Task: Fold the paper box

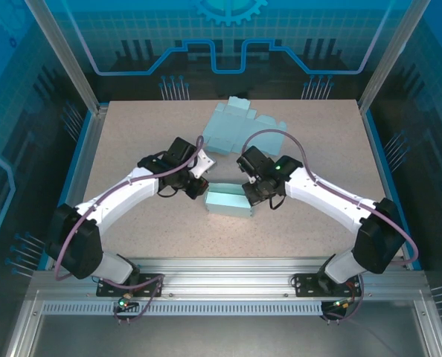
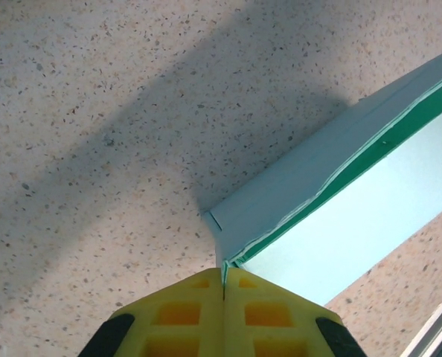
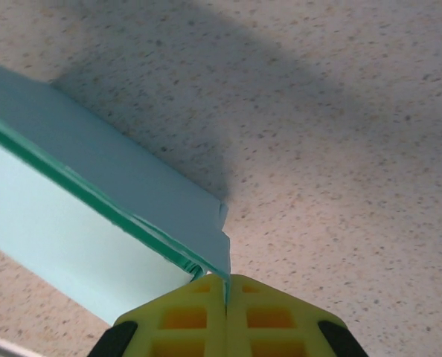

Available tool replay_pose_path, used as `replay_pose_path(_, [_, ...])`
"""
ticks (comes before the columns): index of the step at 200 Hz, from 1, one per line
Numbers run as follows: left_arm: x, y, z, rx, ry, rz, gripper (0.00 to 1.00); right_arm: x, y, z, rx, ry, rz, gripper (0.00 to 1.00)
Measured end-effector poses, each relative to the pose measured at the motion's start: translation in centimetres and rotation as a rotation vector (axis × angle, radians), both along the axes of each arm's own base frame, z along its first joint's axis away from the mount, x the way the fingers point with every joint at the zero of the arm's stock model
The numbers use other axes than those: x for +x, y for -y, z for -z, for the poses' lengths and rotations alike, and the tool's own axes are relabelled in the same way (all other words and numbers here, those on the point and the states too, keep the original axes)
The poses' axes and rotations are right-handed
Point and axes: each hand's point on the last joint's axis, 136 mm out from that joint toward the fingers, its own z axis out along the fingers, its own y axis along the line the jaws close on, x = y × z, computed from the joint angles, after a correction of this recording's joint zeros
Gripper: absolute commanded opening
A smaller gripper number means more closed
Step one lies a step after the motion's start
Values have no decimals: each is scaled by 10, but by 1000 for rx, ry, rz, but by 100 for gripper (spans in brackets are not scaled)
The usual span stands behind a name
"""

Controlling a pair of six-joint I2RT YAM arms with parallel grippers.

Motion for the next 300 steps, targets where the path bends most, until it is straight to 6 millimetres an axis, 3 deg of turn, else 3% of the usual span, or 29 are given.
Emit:
replay_pose_path(32, [4, 5, 2, -46, -57, -140, 0, 16, 4, -4, -13, 34, 62, 0])
replay_pose_path(102, [18, 14, -5, -149, -93, -383, 0, 30, 6, -5, 29, 66, 176, 0])
replay_pose_path(206, [29, 17, 4, -155, -73, -472, 0, 40, 3, 6, 67, 53, 274, 0])
replay_pose_path(300, [35, 15, 10, -178, 78, -532, 0, 43, -2, 7, 112, 56, 315, 0])
